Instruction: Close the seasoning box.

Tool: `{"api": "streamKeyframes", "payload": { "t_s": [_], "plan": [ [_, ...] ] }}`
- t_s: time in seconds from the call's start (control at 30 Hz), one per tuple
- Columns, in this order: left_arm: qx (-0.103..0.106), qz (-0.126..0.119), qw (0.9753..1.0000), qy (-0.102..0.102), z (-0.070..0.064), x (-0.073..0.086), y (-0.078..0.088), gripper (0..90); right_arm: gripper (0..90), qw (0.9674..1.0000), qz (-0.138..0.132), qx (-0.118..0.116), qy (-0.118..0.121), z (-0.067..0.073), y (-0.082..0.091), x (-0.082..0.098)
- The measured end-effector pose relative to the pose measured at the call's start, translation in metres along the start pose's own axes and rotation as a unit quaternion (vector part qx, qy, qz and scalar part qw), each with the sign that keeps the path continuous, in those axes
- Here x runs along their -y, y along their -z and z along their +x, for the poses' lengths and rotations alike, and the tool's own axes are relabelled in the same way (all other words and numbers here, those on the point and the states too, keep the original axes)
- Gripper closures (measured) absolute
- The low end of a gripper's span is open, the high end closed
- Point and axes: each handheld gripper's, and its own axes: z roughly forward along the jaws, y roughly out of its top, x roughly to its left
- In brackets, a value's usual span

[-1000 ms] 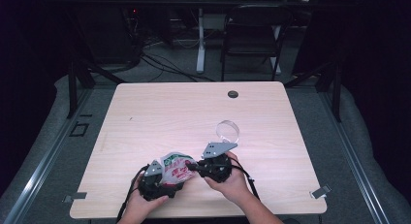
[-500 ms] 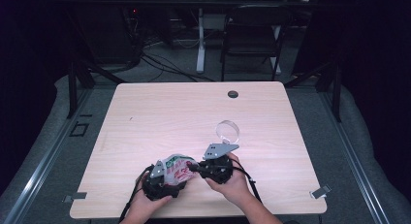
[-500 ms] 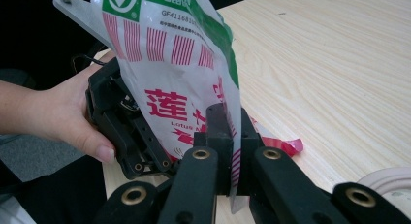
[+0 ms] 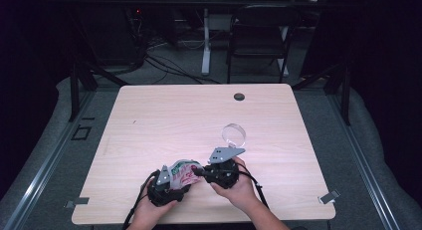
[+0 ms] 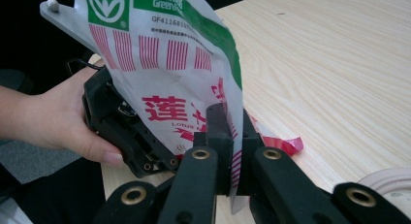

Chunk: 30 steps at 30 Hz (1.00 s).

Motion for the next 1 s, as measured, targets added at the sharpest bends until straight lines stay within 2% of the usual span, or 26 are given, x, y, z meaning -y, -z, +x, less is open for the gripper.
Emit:
{"api": "streamKeyframes", "payload": {
  "t_s": [0.1,0.2,0.27,0.33,0.5,0.53,0.57,0.63,0.73,0.87,0.97,1.0],
  "plan": [
    [-0.002,0.001,1.0000,-0.005,0.001,0.000,0.001,46.2,90.0,1.0000,0.000,-0.001,0.001,0.000,0.000,0.000],
    [-0.003,-0.004,1.0000,0.002,0.001,0.001,0.001,49.4,90.0,1.0000,0.000,-0.001,0.002,0.000,0.000,0.000],
    [-0.004,-0.006,1.0000,-0.002,0.002,0.000,0.002,51.4,90.0,1.0000,-0.002,-0.002,0.001,0.000,0.000,0.000],
    [-0.002,-0.011,0.9999,0.004,0.002,0.001,0.002,53.6,90.0,1.0000,-0.004,-0.002,0.000,0.000,0.000,0.000],
    [0.000,-0.015,0.9999,0.004,0.003,0.001,0.005,57.1,90.0,1.0000,-0.004,-0.002,0.003,0.001,0.001,-0.001],
    [0.000,-0.013,0.9999,0.002,0.003,0.000,0.005,57.5,90.0,1.0000,-0.003,-0.002,0.005,0.000,0.001,-0.001],
    [0.001,-0.015,0.9998,0.009,0.002,0.000,0.005,57.8,90.0,1.0000,-0.005,-0.002,0.004,0.000,0.001,-0.001],
    [-0.001,-0.014,0.9999,0.003,0.002,-0.001,0.007,58.5,90.0,1.0000,-0.008,-0.002,0.004,0.000,0.002,-0.002],
    [-0.002,-0.020,0.9998,0.005,0.001,-0.003,0.010,59.0,89.8,0.9999,-0.012,-0.005,0.005,0.000,0.004,-0.003],
    [-0.012,-0.018,0.9998,-0.005,0.001,-0.008,0.013,59.3,88.3,0.9998,-0.020,-0.005,0.005,0.001,0.008,-0.005],
    [-0.015,-0.016,0.9997,-0.014,0.000,-0.011,0.014,59.5,84.6,0.9995,-0.031,-0.009,-0.002,0.000,0.012,-0.006],
    [-0.014,-0.018,0.9997,-0.007,-0.001,-0.012,0.014,59.6,82.7,0.9994,-0.035,-0.007,-0.003,-0.001,0.013,-0.007]
  ]
}}
